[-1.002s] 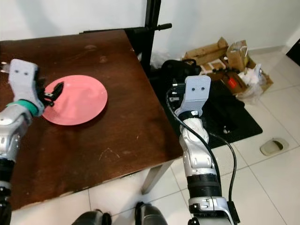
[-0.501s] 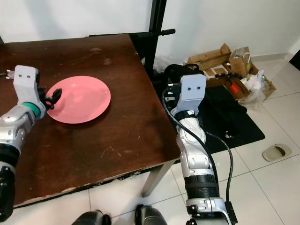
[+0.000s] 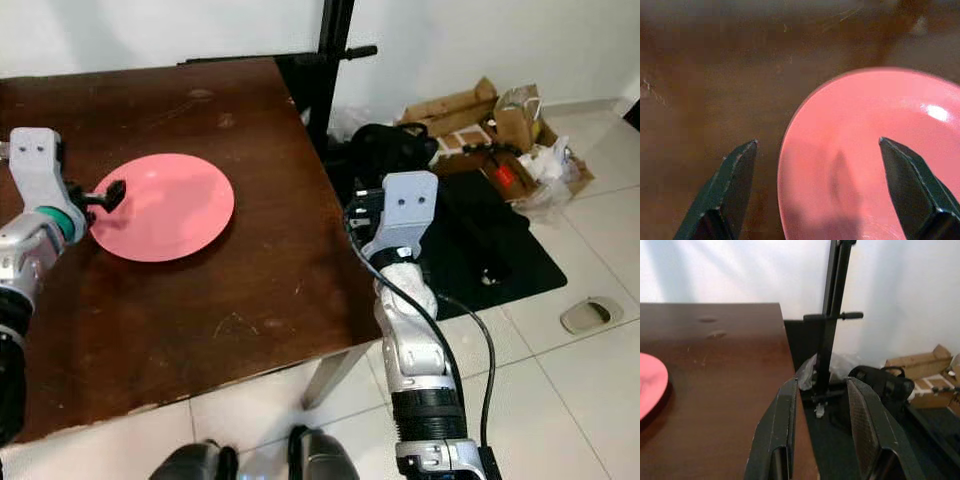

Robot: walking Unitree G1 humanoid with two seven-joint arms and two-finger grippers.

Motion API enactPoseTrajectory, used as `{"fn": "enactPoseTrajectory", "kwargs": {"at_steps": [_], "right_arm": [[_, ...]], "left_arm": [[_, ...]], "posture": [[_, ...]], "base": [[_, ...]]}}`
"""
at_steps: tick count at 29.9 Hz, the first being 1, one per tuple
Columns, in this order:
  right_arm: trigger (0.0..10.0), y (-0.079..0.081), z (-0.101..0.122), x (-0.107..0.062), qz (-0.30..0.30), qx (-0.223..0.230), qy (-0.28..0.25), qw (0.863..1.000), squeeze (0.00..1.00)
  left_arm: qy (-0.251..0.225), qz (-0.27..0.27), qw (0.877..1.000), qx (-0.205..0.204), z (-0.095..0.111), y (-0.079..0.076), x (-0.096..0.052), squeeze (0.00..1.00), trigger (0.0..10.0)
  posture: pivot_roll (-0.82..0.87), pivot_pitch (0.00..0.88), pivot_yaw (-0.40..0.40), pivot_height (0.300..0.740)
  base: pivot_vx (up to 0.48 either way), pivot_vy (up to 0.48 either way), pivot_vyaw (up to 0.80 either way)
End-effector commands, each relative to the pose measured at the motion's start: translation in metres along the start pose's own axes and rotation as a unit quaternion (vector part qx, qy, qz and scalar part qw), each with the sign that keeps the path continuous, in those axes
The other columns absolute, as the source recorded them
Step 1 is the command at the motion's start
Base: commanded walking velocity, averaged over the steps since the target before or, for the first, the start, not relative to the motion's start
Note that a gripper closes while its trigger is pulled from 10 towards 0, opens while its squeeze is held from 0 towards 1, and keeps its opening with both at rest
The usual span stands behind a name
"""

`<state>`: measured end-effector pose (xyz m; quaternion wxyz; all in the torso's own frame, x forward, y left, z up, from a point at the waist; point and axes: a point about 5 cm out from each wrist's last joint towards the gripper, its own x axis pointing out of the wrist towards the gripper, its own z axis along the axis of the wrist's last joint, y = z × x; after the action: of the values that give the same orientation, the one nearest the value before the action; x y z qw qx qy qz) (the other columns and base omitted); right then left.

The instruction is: Setting the table

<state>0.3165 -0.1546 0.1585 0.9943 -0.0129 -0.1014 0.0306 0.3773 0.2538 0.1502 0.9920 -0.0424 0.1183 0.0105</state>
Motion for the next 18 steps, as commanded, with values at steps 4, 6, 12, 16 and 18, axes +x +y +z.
{"fn": "enactPoseTrajectory", "kwargs": {"at_steps": [4, 6, 12, 16, 18], "right_arm": [[10.0, -0.002, -0.002, -0.005, -0.005, 0.004, 0.010, 1.000, 0.00], [10.0, -0.002, -0.002, -0.006, -0.006, 0.004, 0.011, 1.000, 0.00], [10.0, -0.002, -0.002, -0.006, -0.007, 0.005, 0.012, 1.000, 0.00], [10.0, -0.003, 0.000, -0.003, -0.010, 0.006, 0.011, 1.000, 0.00], [10.0, -0.003, 0.000, -0.003, -0.010, 0.006, 0.011, 1.000, 0.00]], "left_arm": [[0.065, -0.004, 0.997, -0.044, -0.016, 0.004, -0.001, 0.00, 10.0], [0.078, -0.005, 0.996, -0.042, -0.018, 0.005, -0.001, 0.00, 10.0], [0.103, -0.008, 0.994, -0.030, -0.026, 0.008, -0.003, 0.00, 10.0], [0.108, -0.036, 0.988, -0.108, -0.031, 0.003, -0.003, 0.00, 0.0], [0.108, -0.036, 0.988, -0.108, -0.031, 0.003, -0.003, 0.00, 0.0]], "posture": [[0.05, 0.115, 0.023, 0.740], [0.05, 0.115, 0.023, 0.740], [0.05, 0.115, 0.025, 0.740], [0.05, 0.108, 0.024, 0.740], [0.05, 0.108, 0.024, 0.740]], "base": [[0.000, 0.000, 0.00], [0.000, 0.000, 0.00], [0.000, 0.000, 0.00], [0.000, 0.000, 0.00], [0.000, 0.000, 0.00]]}}
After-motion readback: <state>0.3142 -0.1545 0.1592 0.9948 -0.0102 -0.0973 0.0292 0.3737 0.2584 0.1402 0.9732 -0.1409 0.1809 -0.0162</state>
